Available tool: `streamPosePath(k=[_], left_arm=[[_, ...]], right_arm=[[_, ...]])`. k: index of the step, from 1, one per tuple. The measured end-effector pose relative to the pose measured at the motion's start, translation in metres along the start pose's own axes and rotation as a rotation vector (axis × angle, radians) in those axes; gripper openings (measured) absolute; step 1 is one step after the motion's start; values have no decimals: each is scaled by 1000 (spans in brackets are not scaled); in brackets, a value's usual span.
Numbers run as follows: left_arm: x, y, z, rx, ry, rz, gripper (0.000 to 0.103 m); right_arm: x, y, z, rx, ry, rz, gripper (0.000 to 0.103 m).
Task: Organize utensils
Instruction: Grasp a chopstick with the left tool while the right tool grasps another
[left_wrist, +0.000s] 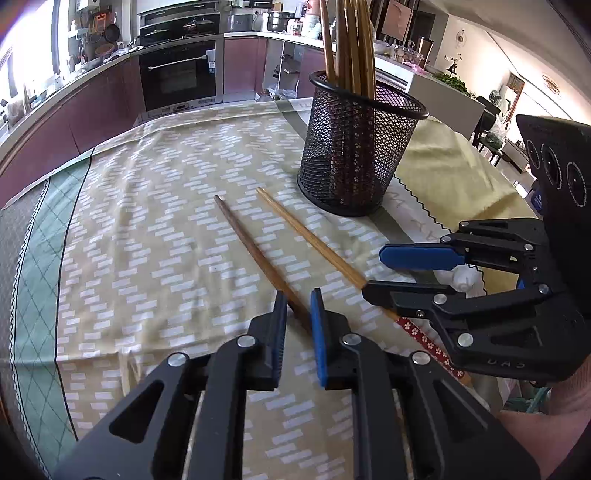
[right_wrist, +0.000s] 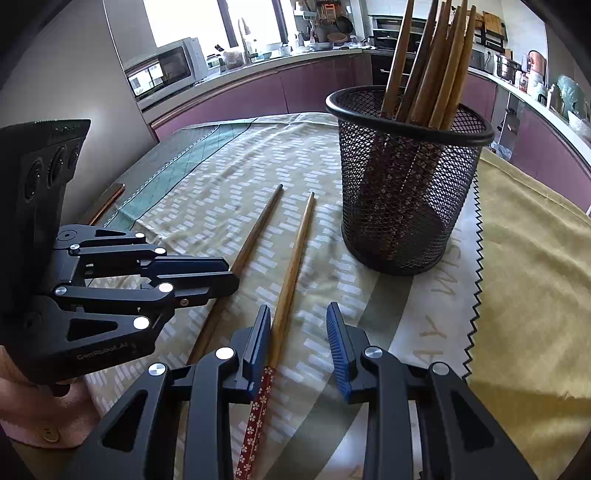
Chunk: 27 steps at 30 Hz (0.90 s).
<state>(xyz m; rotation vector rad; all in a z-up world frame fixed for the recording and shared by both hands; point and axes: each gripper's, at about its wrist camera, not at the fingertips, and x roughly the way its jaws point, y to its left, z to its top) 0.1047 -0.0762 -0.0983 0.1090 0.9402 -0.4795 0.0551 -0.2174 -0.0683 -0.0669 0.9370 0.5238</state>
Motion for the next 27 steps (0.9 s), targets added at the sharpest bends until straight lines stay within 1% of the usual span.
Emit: streamPosePath(k=[4,6,8,10,12,14,17,23,27], left_arm=[[-6,11,-1,-24,-7,6,15],[-7,17,1,-38,-9,22,20],[-6,22,4,-53,-6,29,22],[-3,26,7,-67,4,26,22],[2,30,10,-81,7,11,25],[7,32,14,-95,15,10,23],[12,29,19,-88,17,24,17],[15,26,19,-115,3,35,13],[13,25,17,-130,-6,38,10]], right_arm=[[6,7,7,-37,3,-18,29],[10,11,11,-55,3,-32,28],[13,13,13,-67,-1,-47,26],[15,13,14,-73,-3,-49,24],[16,13,16,-70,-6,-49,22],[17,12,18,-61,-8,-48,17],[18,9,20,-45,-11,-37,10],[16,1,17,6,-22,-6,6],[10,-4,15,28,-33,13,6]])
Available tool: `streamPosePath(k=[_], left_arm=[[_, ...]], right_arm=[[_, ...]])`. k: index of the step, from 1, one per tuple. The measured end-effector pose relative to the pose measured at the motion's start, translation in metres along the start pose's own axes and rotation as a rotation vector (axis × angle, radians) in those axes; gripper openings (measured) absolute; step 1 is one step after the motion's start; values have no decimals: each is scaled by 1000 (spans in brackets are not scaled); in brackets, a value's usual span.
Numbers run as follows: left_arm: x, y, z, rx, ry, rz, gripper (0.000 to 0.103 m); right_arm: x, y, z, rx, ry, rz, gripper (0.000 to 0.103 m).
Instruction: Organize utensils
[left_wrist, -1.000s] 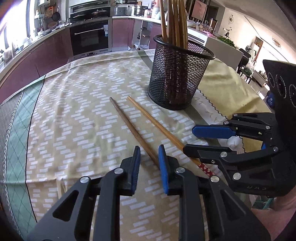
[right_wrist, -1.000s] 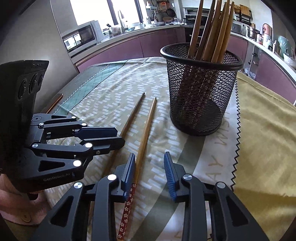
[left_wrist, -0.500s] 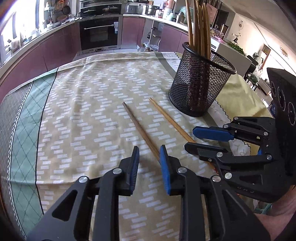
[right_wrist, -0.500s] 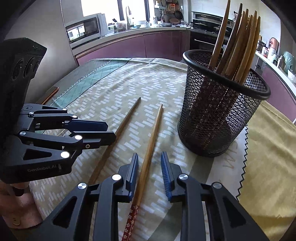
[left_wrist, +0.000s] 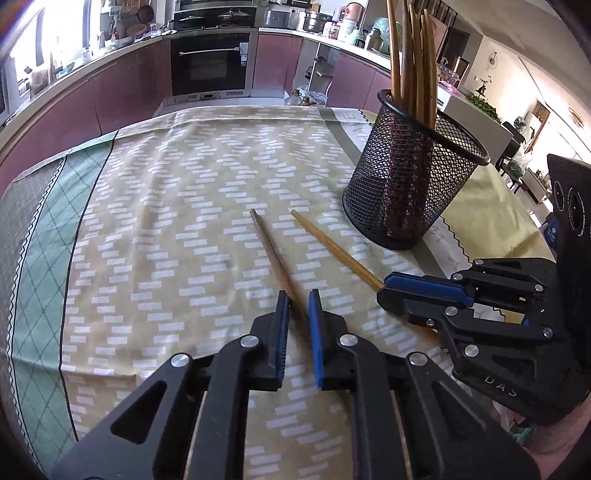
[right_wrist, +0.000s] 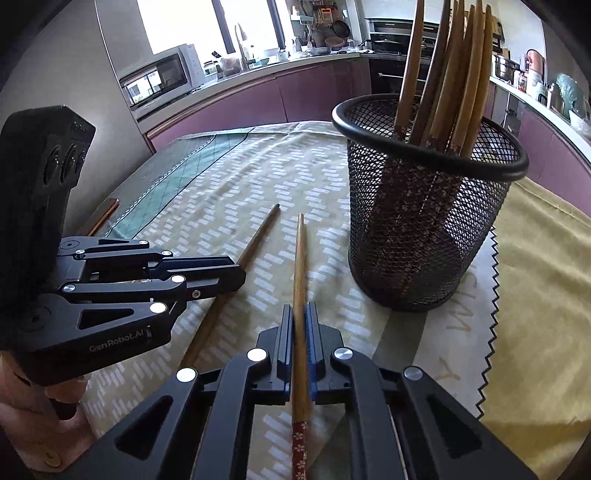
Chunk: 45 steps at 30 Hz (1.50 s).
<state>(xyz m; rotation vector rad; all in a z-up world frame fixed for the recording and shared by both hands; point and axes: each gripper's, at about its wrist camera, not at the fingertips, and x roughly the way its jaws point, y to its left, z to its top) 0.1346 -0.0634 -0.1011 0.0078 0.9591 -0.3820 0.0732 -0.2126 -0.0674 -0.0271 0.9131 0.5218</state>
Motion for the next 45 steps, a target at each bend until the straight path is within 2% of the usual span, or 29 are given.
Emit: streamPosePath(k=[13,33,45], left_arm=[[-31,-3,-3,12,-57,-30,7],[-113,-20,9,64,-199,-188,7],[-121,-30,12,82,-228,-182,7]], right_arm=[[-39,-3,0,14,-91,65,6],[-96,-15,10,48,-254,103,6],[-105,-20,9,55,-290,108,6]])
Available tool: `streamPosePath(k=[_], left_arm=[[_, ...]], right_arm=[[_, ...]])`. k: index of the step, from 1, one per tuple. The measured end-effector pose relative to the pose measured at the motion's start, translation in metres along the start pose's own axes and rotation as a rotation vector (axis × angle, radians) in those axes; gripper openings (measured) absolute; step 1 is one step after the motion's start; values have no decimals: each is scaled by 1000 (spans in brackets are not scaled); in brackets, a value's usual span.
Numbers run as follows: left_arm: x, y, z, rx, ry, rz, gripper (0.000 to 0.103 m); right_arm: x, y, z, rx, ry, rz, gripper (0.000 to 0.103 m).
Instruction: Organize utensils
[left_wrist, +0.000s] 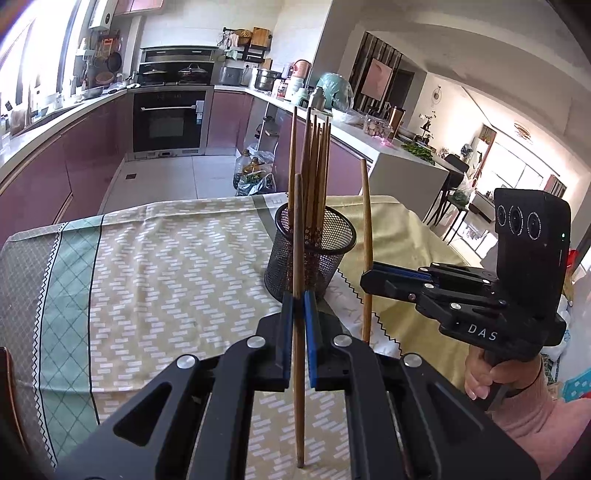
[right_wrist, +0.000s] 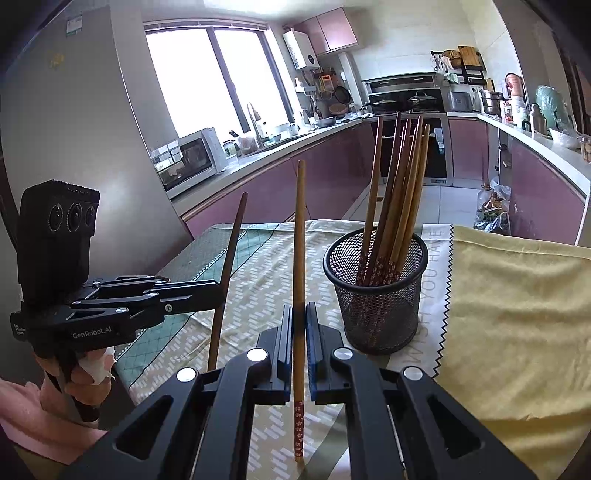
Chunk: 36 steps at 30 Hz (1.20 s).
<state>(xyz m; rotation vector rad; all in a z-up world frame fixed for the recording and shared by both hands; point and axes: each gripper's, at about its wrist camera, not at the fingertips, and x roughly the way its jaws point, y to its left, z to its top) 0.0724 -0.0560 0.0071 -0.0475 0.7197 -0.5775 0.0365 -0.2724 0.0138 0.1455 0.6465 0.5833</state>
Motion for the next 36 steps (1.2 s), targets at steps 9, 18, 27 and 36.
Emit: streamPosePath(k=[9,18,27,36], left_arm=[[-2,-3,2,8,-18,1,7],[-4,-3,4,8,-29,-3,7],[-7,-6,7,10,-44,-5,7],[-10,-8,9,9,-56,-11,7]], right_arm=[[-1,2,2,-1,-13,-1,6],[-6,2,5,-1,-35,-3,6],[-8,1,7,5,-47,4,6],[-11,2,9,4,-58,0,6]])
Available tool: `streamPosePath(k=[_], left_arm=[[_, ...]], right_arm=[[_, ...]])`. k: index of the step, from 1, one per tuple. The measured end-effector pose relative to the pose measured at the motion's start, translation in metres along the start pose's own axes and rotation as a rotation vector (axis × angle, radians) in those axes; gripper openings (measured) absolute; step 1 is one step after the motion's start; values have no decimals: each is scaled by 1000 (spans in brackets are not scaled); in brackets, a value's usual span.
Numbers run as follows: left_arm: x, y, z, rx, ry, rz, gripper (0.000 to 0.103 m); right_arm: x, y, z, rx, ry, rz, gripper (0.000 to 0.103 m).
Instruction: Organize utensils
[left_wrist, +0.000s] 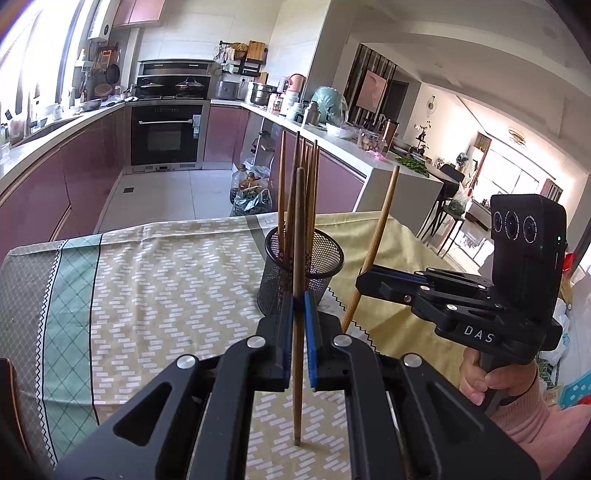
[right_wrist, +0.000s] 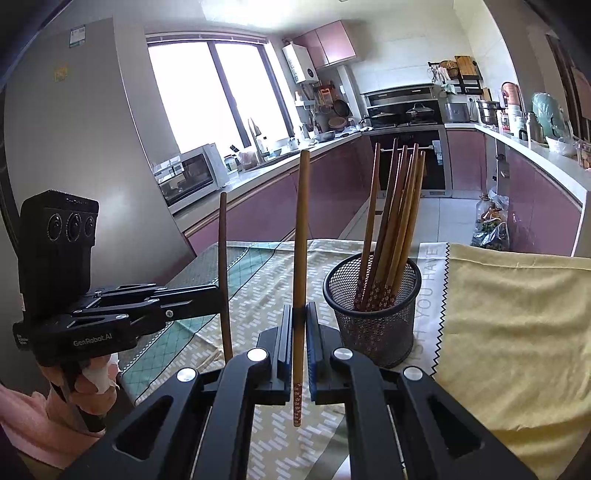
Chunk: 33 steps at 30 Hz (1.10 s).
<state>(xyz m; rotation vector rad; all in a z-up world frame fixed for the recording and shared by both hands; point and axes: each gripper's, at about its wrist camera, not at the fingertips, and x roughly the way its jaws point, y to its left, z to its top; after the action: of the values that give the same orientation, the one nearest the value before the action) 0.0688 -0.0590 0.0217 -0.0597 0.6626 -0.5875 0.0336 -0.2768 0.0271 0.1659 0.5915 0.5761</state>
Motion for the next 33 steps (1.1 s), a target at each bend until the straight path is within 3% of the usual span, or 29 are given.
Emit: streamPosePath(k=[33], left_arm=[[-6,-6,13,2,-39,-10,6]], right_arm=[[-2,3,8,-2,-37,-17,6]])
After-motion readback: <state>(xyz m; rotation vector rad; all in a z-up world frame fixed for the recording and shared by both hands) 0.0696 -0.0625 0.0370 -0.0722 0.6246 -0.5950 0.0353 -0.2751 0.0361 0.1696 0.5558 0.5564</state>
